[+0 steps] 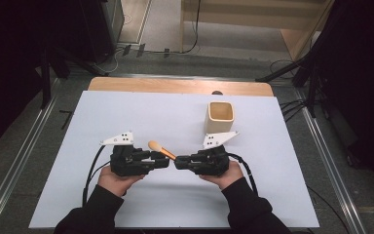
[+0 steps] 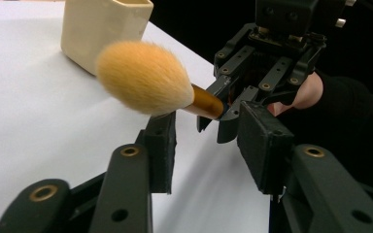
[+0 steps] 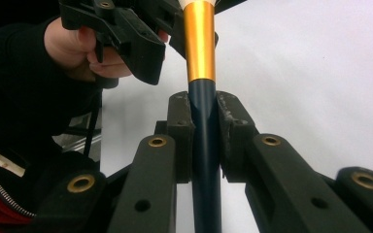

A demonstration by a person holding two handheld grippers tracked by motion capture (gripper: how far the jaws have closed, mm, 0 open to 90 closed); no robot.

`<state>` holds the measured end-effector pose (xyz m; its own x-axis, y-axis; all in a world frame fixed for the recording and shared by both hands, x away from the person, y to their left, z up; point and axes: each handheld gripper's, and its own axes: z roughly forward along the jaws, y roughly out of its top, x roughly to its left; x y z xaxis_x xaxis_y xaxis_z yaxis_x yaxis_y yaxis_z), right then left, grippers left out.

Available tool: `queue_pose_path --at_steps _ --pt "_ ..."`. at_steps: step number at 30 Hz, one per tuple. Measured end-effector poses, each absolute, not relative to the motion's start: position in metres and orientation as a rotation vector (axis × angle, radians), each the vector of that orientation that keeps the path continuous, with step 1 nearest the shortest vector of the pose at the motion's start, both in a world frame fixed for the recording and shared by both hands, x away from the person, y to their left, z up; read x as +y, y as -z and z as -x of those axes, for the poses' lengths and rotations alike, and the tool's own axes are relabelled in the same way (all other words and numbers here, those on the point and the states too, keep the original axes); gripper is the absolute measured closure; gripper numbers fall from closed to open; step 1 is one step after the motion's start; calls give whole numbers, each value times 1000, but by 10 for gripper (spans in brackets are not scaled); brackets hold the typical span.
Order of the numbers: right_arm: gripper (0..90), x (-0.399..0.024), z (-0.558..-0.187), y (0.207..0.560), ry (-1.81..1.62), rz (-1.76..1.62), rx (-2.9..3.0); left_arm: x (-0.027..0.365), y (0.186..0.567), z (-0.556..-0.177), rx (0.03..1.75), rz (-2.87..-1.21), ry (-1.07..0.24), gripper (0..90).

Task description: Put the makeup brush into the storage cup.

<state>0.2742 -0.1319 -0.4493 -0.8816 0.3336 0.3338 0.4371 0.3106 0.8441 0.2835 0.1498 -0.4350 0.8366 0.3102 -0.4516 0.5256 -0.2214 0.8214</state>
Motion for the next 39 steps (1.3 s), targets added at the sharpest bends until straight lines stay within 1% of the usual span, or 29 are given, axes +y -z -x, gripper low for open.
queue_pose_path --at_steps 7,16,19,28,39 --pt "788 -129 -273 450 1646 735 -2451 150 436 -284 675 -1796 243 668" --pt "788 -125 -271 451 1655 737 -2460 150 437 -285 711 -1765 245 677" --pt "788 -123 -271 452 1656 730 -2465 151 437 -285 713 -1753 256 692" --pt "788 -118 -269 454 1633 717 -2498 151 438 -287 691 -1741 324 774" --pt "786 -115 -269 455 1614 709 -2498 153 439 -289 697 -1735 370 793"
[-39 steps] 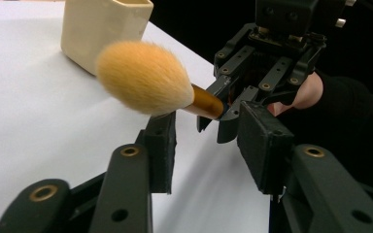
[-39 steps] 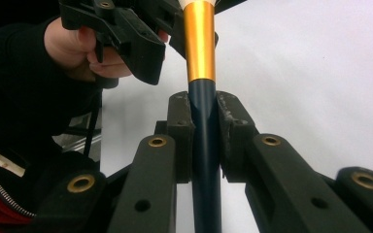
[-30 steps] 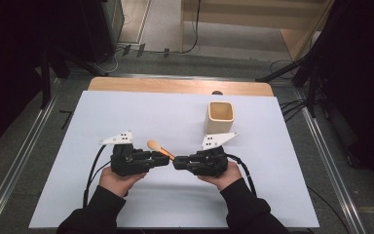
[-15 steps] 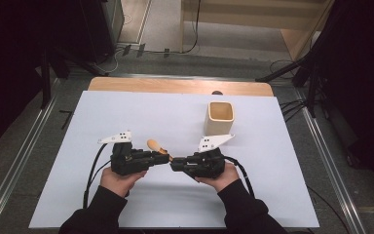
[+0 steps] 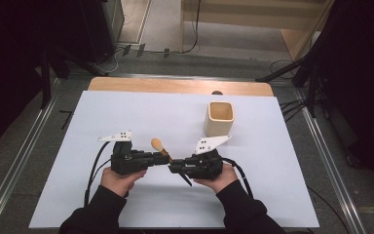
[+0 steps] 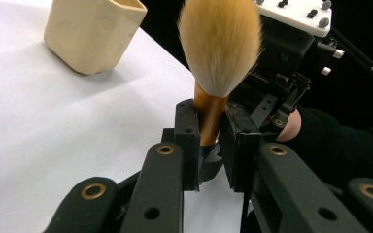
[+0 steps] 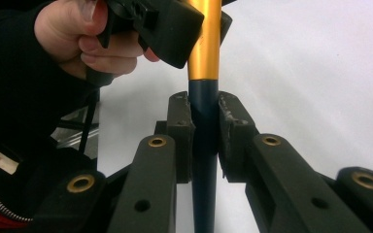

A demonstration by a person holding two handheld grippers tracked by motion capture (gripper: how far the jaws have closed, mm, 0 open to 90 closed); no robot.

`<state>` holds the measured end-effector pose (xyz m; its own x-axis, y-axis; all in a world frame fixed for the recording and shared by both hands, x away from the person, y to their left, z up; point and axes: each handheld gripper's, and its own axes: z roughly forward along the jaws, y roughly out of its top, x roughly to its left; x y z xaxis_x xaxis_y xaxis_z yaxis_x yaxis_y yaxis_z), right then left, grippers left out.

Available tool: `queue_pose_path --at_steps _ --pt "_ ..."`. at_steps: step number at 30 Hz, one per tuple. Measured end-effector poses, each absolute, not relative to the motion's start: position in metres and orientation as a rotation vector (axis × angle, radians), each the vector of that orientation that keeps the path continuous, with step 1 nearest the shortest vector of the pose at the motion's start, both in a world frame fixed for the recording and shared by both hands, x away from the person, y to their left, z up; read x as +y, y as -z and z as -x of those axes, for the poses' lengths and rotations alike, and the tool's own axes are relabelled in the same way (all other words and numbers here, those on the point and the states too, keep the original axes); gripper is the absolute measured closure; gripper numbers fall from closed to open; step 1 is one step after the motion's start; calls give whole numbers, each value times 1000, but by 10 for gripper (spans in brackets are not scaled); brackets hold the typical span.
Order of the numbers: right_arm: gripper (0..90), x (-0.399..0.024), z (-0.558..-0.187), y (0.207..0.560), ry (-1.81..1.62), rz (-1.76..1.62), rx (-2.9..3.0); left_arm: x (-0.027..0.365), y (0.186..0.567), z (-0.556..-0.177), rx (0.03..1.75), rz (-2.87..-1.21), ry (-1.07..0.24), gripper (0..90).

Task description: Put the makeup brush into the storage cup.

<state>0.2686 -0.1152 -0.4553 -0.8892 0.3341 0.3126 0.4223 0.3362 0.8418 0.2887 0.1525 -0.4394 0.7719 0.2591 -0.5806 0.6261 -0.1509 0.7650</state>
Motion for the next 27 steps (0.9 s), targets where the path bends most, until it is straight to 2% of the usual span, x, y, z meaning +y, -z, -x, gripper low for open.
queue_pose_path --at_steps 5,6,8,10,14,17,23,27 --pt "776 -115 -269 455 1614 705 -2489 154 439 -290 707 -1724 393 795" --pt "734 -115 -268 454 1617 706 -2491 155 439 -290 706 -1724 400 795" --pt "581 -114 -269 453 1629 706 -2481 156 437 -291 702 -1736 388 795" --pt "572 -114 -269 452 1620 690 -2486 157 434 -291 693 -1756 379 795" --pt "411 -112 -266 452 1601 659 -2504 157 424 -291 666 -1810 359 795" --pt "335 -111 -265 453 1590 662 -2513 159 415 -293 636 -1852 347 794" --pt "253 -109 -265 454 1627 658 -2481 160 401 -296 576 -1974 313 794" --pt "251 -106 -265 454 1640 681 -2481 155 395 -297 520 -2071 292 794"
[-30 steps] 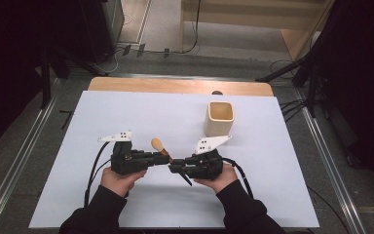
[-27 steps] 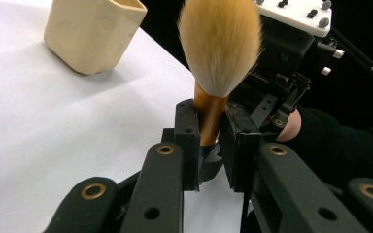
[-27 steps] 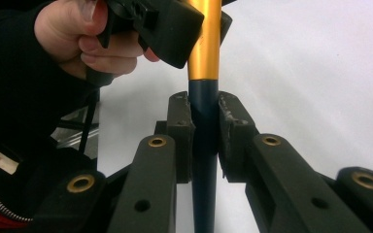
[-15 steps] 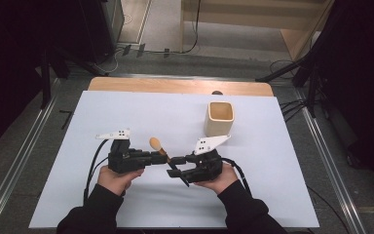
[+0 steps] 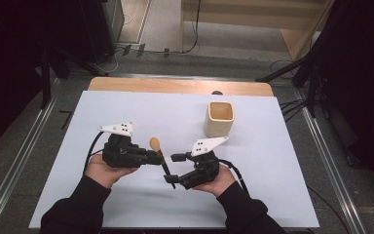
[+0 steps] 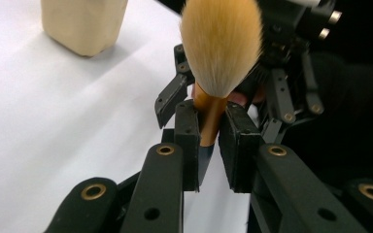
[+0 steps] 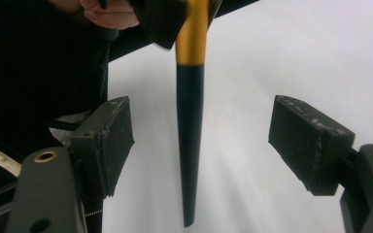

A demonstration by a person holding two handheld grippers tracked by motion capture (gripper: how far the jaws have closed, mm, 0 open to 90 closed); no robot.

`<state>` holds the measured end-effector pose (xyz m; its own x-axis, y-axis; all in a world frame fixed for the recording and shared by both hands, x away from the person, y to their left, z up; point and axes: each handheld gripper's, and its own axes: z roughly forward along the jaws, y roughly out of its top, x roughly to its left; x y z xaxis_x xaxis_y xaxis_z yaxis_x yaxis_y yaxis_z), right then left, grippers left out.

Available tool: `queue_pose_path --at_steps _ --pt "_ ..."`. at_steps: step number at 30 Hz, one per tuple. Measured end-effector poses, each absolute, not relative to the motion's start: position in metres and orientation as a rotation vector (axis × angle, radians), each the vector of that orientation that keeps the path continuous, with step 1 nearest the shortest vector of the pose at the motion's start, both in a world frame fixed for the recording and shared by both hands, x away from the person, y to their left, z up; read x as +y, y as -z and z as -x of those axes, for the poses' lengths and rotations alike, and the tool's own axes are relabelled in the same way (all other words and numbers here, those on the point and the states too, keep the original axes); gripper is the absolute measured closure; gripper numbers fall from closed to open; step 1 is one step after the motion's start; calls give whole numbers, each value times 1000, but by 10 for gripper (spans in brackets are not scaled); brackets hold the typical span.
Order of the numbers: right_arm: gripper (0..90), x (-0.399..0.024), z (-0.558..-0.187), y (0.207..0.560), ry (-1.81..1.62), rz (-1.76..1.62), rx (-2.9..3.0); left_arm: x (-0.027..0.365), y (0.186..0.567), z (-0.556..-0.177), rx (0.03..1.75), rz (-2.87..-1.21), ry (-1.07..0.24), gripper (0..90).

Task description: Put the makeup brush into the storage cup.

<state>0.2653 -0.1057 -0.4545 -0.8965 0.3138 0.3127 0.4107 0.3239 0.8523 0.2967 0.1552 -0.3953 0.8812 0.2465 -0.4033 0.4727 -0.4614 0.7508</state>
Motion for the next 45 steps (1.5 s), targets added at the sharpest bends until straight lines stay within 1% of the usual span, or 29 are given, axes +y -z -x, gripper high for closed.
queue_pose_path --at_steps 1,4,7,8,14,18,23,26,34,37,38,41,43,44,45 --pt "252 -105 -266 455 1645 667 -2471 154 394 -297 508 -2093 273 793" --pt "275 -103 -266 456 1650 668 -2461 150 391 -298 479 -2132 279 793" --pt "335 -100 -267 459 1650 667 -2466 144 388 -300 439 -2172 289 793" --pt "363 -99 -267 459 1649 671 -2459 143 387 -299 428 -2189 271 793" --pt "498 -96 -268 462 1653 688 -2447 134 384 -301 378 -2250 259 793" --pt "596 -95 -269 465 1639 694 -2449 131 384 -303 369 -2274 250 793" --pt "684 -93 -269 466 1629 694 -2444 130 386 -305 369 -2285 258 792" --pt "763 -92 -269 466 1633 689 -2445 128 388 -305 372 -2295 257 792" --pt "786 -91 -267 465 1623 685 -2467 130 390 -305 373 -2280 265 788" --pt "787 -91 -267 465 1626 679 -2478 131 391 -304 364 -2261 248 768" --pt "787 -91 -267 464 1629 682 -2483 132 392 -304 364 -2249 256 727" --pt "787 -92 -267 464 1627 687 -2483 135 392 -303 365 -2221 234 641" --pt "787 -93 -267 464 1625 691 -2480 136 393 -303 368 -2197 232 628" --pt "787 -93 -267 464 1627 695 -2482 138 394 -303 369 -2189 230 593" --pt "787 -93 -267 464 1628 695 -2482 138 394 -302 377 -2178 237 588"
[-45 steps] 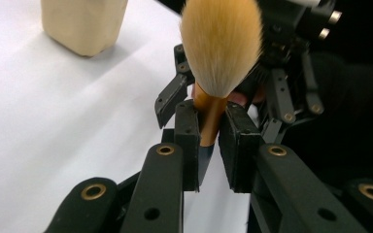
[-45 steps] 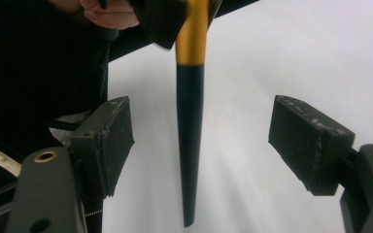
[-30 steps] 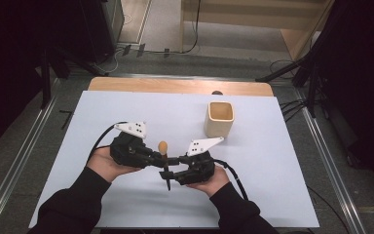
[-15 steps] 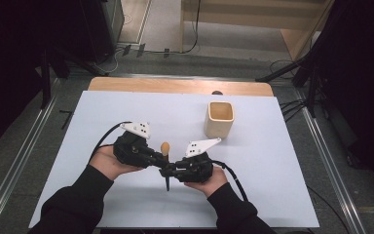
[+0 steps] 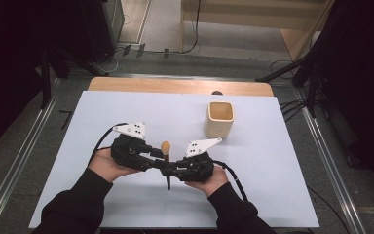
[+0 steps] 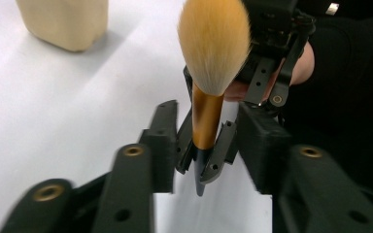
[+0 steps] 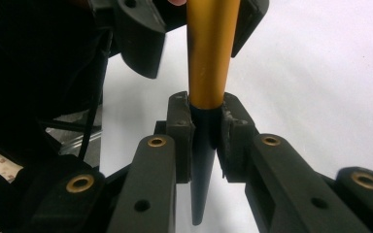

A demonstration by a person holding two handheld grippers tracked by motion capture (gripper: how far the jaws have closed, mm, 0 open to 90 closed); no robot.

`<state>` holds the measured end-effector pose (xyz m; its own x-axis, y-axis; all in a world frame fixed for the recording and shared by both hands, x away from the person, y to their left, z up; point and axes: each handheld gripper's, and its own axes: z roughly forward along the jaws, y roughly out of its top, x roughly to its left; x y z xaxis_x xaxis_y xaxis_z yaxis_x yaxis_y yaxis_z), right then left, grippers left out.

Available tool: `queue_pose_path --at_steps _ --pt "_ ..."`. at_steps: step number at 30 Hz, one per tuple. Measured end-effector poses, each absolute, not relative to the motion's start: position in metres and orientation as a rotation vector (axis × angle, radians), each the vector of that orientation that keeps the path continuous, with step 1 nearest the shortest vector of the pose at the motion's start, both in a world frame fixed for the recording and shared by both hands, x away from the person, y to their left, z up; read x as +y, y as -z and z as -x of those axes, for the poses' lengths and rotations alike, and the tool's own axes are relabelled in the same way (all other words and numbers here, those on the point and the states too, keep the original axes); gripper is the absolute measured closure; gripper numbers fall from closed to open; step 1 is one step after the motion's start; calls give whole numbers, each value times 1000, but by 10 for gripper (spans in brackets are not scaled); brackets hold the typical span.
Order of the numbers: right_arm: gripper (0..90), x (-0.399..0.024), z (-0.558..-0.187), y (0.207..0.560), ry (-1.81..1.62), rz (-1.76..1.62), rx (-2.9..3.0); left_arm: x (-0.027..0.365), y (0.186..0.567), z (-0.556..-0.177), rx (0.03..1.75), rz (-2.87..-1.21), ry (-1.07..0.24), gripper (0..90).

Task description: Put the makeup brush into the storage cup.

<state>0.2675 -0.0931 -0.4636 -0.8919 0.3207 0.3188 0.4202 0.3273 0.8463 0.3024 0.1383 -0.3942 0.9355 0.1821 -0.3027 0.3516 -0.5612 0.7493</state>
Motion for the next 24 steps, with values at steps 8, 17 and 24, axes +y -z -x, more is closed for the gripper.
queue_pose_path --at_steps 8,17,24 --pt "787 -95 -268 463 1642 697 -2486 147 399 -300 401 -2099 214 449" --pt "787 -100 -269 461 1658 711 -2492 158 404 -299 438 -2043 187 358" --pt "787 -104 -271 459 1665 721 -2496 163 410 -297 415 -2022 187 334"
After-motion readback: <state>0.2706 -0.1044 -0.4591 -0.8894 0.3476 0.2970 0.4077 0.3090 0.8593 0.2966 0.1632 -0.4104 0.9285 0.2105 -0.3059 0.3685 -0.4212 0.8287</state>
